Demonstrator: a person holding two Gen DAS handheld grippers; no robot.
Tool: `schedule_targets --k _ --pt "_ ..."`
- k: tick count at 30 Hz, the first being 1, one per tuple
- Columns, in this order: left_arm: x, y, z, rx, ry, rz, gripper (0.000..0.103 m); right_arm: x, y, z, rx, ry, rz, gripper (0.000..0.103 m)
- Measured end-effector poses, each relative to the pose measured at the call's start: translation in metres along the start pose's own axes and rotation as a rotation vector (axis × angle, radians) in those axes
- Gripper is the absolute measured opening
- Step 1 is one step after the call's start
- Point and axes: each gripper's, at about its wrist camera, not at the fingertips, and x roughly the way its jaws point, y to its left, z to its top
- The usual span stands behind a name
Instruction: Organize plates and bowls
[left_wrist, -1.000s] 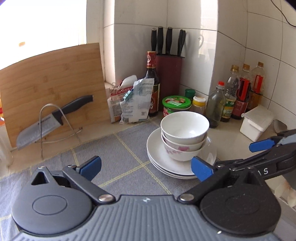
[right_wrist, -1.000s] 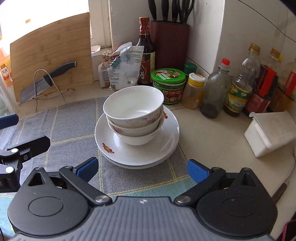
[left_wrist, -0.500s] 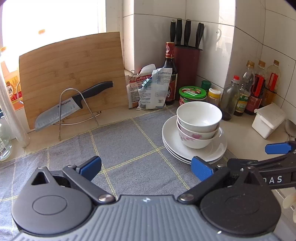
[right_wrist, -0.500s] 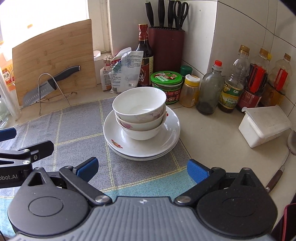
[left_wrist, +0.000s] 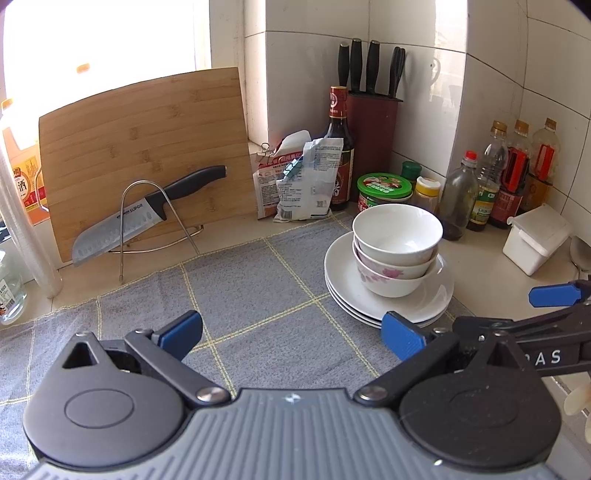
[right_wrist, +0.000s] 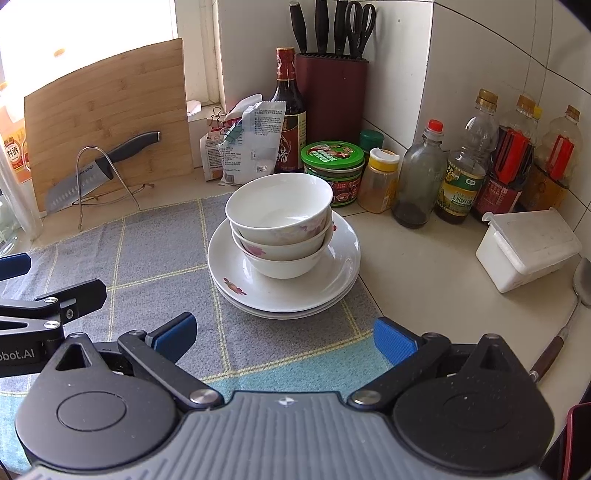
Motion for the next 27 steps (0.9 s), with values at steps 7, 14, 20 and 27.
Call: schedule_targets --k 7,14,20,27 --pt "0.0003 -0.0008 0.0015 0.004 -0.002 -0.004 0.102 -0.0008 -0.0017 0.0010 0.002 -0.002 -0.003 0.103" --pt "0.0007 0.0000 0.0015 0.003 -0.002 -0.005 0.102 -0.0006 -0.0017 0.0027 0.000 -0.001 -0.008 0.103" --pt "0.0018 0.0012 0.0021 0.002 0.001 -0.006 0.102 -0.0001 -0.0004 0.0039 -0.004 -0.001 -0.016 0.103" --pt "0.0023 0.0019 0.0024 0.002 0.004 -0.006 0.102 0.0007 0.0002 0.0043 -0.006 -0.001 -0.017 0.103"
